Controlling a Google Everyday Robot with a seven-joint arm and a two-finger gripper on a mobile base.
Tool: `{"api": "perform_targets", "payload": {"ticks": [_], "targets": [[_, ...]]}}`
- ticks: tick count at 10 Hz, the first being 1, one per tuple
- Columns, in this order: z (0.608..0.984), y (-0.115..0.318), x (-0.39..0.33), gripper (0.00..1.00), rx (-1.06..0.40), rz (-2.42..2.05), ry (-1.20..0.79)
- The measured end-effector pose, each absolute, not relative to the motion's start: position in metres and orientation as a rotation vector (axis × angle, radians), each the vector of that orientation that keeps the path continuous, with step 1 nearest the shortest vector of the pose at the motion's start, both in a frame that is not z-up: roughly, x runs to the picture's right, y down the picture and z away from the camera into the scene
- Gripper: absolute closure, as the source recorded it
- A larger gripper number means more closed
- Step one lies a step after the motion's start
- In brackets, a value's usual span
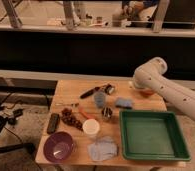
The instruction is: Place banana in red bowl
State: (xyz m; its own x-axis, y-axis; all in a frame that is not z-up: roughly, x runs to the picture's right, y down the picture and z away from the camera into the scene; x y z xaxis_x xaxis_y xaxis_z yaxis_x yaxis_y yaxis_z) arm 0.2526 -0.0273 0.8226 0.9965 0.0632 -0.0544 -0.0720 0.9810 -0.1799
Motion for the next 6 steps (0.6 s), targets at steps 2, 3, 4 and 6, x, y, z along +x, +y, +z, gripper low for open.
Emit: {"api": "perform_targets", "payload": {"ticks": [2,3,4,6], "targets": [[0.829,-0.035,0.274,0.95,-0.177,0.077,0.072],[0.833,-0.039,0.282,0.95,-0.178,0.077,0.08],[0.84,-0.044,0.299,0.95,-0.18,0.084,0.092],[0.85,-0.045,0.327,0.95,-0.189,0.102,0.113]]}}
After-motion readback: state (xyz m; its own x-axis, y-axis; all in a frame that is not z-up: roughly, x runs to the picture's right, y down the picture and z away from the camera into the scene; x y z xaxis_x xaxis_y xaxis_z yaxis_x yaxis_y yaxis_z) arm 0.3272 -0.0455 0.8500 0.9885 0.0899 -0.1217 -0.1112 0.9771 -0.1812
